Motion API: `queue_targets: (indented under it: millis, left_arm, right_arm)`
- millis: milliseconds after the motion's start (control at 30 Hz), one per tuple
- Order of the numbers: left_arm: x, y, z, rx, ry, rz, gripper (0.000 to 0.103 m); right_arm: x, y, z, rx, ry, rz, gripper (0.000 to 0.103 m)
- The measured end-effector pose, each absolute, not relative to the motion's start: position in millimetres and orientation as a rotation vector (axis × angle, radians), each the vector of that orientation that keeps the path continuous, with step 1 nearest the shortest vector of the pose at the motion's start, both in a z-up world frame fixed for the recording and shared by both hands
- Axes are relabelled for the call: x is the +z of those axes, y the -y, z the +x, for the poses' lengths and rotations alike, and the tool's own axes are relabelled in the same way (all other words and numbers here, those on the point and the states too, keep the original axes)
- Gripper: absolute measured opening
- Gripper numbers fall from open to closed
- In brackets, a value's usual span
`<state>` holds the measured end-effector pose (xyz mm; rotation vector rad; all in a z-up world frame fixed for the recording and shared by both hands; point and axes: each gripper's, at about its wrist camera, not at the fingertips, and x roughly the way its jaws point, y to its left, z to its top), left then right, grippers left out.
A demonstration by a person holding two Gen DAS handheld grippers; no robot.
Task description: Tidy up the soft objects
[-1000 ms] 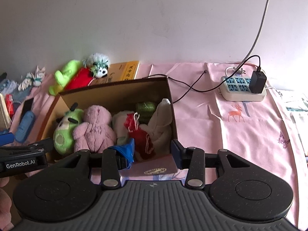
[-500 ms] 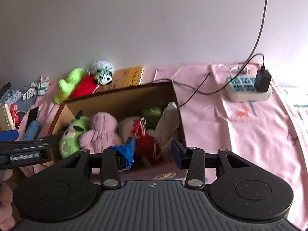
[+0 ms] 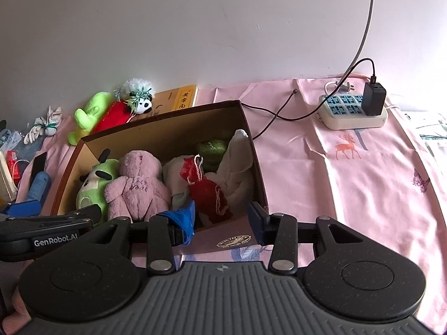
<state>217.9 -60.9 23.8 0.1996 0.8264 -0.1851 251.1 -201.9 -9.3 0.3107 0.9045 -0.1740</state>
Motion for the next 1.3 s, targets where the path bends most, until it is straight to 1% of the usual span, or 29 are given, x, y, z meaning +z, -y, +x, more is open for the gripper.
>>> queue_targets:
  millis: [1300]
  left_arm:
    - [20.6,68.9,225.9,-0.169,-0.844,0.226,0.103]
  right_arm:
    - [-18.9,204.5,259.0,-0.202,-0.971,0.284,0.026]
